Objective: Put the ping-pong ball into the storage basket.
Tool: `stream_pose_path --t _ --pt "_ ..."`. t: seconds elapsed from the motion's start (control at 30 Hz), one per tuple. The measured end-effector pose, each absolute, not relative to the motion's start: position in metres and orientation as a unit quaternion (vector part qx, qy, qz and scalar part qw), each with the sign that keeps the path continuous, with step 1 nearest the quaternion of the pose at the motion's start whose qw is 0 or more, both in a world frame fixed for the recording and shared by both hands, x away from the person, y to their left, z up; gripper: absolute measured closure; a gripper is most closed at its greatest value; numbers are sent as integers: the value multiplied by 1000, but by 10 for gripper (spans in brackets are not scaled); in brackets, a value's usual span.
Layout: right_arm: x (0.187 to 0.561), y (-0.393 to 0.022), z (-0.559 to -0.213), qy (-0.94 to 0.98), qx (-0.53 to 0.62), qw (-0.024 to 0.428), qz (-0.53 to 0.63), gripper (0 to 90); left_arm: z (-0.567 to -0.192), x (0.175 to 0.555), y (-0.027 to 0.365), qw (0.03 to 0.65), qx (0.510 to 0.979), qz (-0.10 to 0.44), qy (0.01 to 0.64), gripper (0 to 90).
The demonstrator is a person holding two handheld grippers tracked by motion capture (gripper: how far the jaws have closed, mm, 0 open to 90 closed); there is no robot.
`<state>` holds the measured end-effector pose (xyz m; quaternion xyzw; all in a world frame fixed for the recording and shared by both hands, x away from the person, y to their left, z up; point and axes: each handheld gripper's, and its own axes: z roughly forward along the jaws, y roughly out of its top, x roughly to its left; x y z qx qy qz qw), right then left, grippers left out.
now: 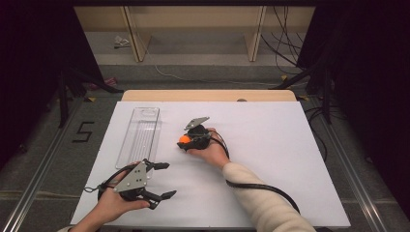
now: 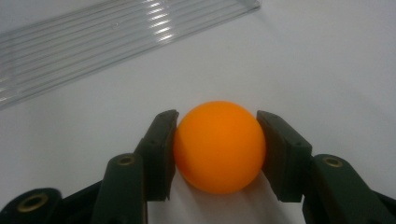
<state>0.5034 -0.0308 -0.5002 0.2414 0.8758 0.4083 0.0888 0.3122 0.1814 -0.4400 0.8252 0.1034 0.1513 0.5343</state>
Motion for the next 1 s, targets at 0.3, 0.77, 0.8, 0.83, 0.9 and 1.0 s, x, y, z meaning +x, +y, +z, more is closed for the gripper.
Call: stream_pose_path --t 0.3,0.77,0.8,0.83,0.9,1.0 --pt "502 -31 -498 873 238 89 415 513 -440 312 181 534 825 151 103 177" --pt "499 -36 -477 862 235 100 438 513 -440 312 181 533 826 151 103 177" --pt "499 -36 -476 861 235 100 439 514 -440 312 181 533 826 151 103 177" --pt "499 -37 -475 861 236 100 440 513 -440 312 181 533 826 151 103 177" --pt "498 -38 -473 859 236 101 443 514 -440 312 181 533 826 151 103 177" --pt "497 -39 -469 856 236 103 448 514 -440 312 181 533 826 151 103 177"
